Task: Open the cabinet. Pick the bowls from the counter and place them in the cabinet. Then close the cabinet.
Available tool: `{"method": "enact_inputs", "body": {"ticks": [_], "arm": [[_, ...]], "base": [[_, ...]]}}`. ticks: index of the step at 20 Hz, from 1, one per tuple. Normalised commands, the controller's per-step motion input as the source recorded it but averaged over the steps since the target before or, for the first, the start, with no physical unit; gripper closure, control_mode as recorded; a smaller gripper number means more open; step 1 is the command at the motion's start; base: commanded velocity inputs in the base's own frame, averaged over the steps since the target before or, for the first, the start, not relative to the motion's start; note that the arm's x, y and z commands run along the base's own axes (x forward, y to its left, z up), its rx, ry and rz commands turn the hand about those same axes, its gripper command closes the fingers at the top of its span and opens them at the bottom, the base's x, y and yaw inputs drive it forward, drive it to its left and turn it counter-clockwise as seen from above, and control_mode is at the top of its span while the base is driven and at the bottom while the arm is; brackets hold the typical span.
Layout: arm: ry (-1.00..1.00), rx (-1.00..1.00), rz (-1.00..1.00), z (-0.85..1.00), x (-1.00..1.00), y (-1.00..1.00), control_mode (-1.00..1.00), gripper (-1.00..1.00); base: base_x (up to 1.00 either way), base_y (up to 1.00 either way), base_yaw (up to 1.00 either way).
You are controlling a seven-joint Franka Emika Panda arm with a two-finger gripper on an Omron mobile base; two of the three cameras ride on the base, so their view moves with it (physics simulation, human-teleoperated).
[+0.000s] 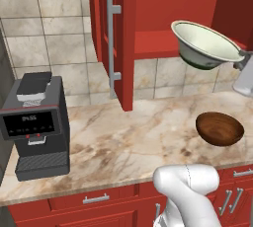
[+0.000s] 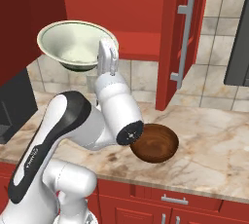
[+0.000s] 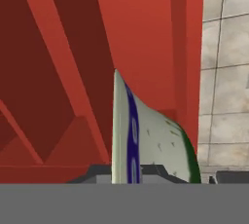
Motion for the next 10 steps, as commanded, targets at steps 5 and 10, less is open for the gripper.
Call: {"method": "enact_inputs", "body": {"ticks": [5, 10], "arm": [[-0.1, -0.05, -0.13, 0.16, 0.0, 0.34, -1.0, 1.0], [-0.02, -0.04, -0.11, 0.16, 0.01, 0.23, -1.0, 1.0]], "base": [[0.0, 0.0, 0.0], [0.0, 0.0, 0.0]]}}
